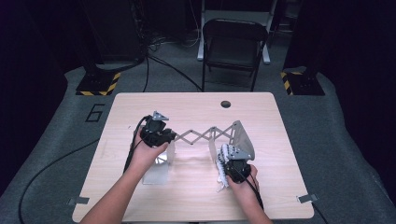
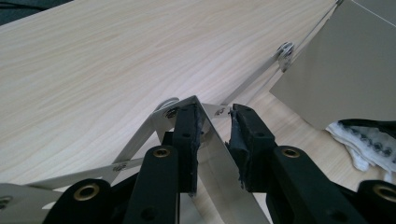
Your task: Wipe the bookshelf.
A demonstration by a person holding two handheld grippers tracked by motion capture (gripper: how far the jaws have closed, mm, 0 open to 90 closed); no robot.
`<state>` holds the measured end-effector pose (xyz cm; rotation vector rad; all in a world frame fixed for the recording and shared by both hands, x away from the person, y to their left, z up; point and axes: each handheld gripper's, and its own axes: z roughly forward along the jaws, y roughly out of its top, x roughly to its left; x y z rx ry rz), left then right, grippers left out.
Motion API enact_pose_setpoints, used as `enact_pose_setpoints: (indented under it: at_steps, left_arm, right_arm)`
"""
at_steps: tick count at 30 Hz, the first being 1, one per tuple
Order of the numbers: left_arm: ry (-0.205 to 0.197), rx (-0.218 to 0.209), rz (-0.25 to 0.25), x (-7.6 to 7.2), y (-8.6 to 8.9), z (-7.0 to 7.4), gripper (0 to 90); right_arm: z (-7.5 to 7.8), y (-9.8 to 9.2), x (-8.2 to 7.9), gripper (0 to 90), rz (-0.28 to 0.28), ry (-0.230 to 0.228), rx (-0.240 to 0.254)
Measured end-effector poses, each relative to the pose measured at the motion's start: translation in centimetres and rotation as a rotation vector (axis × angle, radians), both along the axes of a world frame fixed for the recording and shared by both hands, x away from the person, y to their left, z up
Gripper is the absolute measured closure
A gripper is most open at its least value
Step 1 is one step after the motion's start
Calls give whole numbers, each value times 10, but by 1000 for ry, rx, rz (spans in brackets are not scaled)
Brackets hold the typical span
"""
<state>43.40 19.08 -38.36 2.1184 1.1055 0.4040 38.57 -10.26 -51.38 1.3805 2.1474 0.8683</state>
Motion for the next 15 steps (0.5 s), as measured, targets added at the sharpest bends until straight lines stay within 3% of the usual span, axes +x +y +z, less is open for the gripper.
enact_pose_setpoints:
  at_steps: [4,5,6,9,10,13,15]
  left_arm:
    - [-8,1,5,-1,-3,-1,726]
    - [-5,12,-5,-1,-3,0,726]
    - [-9,4,0,0,-3,-1,726]
    - [-6,-9,10,2,-3,-1,724]
    - [-1,-10,13,4,-3,0,723]
    - [-7,0,18,5,-4,0,724]
    - [-6,8,23,5,-5,-1,725]
  right_arm:
    - [-1,8,11,711,-15,-21,-10]
    - [-1,10,15,711,-20,-26,-45]
    - [-2,12,16,712,-19,-46,-33]
    - [-3,13,14,714,-17,-61,-63]
    - [-3,12,11,714,-12,-56,-26]
    - [-2,8,7,714,-11,-24,-20]
    - [-1,7,1,714,-3,-28,-15]
